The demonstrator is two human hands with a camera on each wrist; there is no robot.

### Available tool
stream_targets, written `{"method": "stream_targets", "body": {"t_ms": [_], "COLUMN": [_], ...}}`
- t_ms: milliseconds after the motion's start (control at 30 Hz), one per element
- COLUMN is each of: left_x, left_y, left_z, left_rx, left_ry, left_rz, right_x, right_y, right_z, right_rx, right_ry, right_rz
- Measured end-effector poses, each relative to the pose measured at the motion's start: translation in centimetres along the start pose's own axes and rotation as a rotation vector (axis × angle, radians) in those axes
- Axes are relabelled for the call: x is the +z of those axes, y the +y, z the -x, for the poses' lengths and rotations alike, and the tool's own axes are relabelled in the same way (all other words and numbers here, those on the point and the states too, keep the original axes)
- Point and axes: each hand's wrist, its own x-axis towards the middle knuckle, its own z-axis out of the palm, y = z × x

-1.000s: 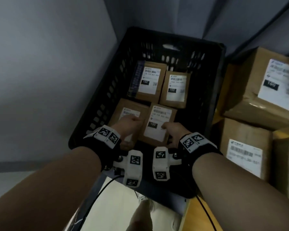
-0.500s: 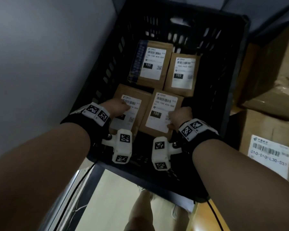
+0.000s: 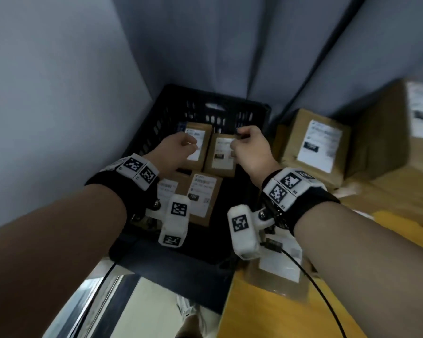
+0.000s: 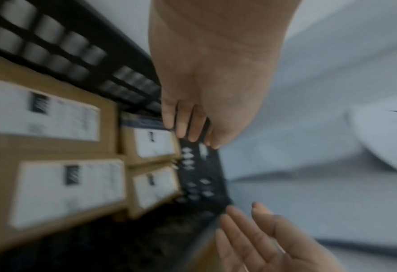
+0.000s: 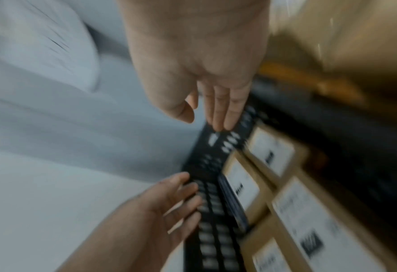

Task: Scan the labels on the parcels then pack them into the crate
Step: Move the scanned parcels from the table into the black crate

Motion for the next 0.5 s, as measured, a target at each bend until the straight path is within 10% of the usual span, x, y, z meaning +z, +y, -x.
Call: {"method": "stream_targets", "body": {"t_ms": [500], "left_x": [11.4], "left_y": [21.2], "left_z": [8.4], "left_rx": [0.428], "left_ry": [-0.079], "left_rz": [0.019], "right_x": [-28.7], "right_y": [-1.8], "right_z": [10.3], "right_rx": [-0.314], "right_ry": [0.437], "right_rz": [0.351]}}
